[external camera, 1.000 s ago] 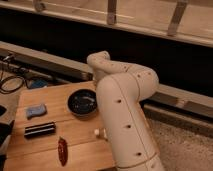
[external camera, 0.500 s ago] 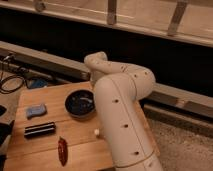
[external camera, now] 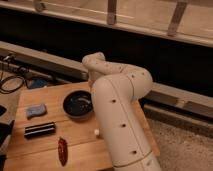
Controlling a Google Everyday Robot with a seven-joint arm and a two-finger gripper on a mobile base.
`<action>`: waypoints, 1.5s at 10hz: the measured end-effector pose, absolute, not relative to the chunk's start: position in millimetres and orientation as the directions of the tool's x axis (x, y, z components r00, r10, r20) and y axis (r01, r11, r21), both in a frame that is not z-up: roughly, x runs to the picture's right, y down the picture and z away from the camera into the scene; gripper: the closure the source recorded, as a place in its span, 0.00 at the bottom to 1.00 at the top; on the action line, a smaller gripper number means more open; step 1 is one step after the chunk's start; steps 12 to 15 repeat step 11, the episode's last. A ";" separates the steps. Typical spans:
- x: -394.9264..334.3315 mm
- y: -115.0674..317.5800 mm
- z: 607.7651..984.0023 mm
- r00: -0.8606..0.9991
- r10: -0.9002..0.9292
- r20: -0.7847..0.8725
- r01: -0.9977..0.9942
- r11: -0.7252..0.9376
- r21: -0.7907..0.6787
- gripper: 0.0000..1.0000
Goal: Push the ceramic bowl across the table
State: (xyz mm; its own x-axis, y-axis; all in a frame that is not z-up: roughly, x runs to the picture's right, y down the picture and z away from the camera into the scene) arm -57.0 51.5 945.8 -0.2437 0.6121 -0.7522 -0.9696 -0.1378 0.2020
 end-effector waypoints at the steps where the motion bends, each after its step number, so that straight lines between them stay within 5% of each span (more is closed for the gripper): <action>1: -57.7 52.9 945.7 -0.244 0.608 -0.755 -0.970 -0.136 0.203 0.81; 5: -64.6 56.2 944.3 -0.241 0.599 -0.763 -0.970 -0.131 0.203 0.80; 8: -71.4 56.2 940.8 -0.237 0.601 -0.763 -0.971 -0.129 0.201 0.61; 15: -76.5 58.5 939.9 -0.233 0.596 -0.769 -0.972 -0.122 0.200 0.61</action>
